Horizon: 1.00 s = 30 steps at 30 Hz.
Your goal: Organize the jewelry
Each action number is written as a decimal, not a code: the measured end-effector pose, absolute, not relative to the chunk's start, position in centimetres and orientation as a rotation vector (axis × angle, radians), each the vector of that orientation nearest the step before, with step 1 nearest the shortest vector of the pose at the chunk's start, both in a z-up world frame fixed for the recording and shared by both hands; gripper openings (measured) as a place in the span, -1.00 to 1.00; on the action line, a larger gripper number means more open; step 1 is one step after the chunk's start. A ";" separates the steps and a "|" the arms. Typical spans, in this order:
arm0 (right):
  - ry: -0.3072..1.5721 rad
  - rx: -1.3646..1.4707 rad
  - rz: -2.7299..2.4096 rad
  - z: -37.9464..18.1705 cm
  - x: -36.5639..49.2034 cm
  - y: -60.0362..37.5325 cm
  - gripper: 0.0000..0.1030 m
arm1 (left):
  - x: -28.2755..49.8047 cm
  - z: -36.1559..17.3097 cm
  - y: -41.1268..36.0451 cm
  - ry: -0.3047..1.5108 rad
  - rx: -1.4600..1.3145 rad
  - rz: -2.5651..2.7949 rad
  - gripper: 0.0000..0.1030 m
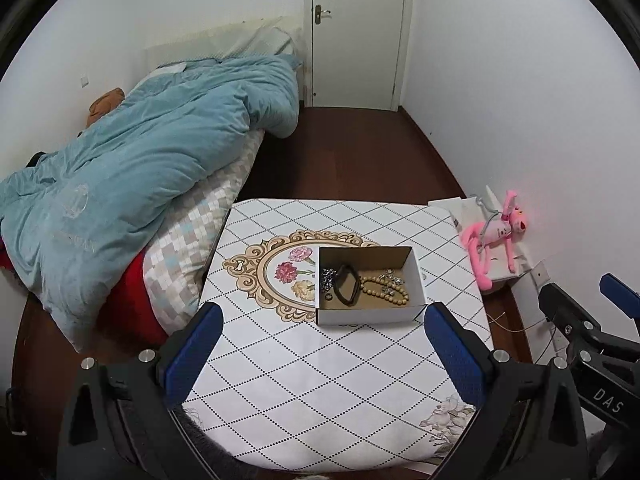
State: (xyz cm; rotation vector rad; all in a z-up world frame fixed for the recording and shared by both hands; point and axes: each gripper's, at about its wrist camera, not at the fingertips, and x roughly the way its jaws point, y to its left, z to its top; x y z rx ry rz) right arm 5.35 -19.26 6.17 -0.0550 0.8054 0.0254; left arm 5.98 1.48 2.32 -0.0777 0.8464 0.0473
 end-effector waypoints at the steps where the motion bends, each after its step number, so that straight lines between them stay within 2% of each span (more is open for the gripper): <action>1: 0.798 -0.055 0.025 6.6 5.1 -19.2 1.00 | 5.9 2.4 1.4 0.846 -0.075 0.044 0.99; 14: 0.833 -0.039 0.017 7.2 6.9 -19.6 1.00 | 8.3 2.0 1.4 0.922 -0.082 0.056 1.00; 30: 0.967 -0.069 0.023 3.6 14.4 -18.5 1.00 | 14.4 -0.1 1.9 1.043 -0.066 0.075 0.99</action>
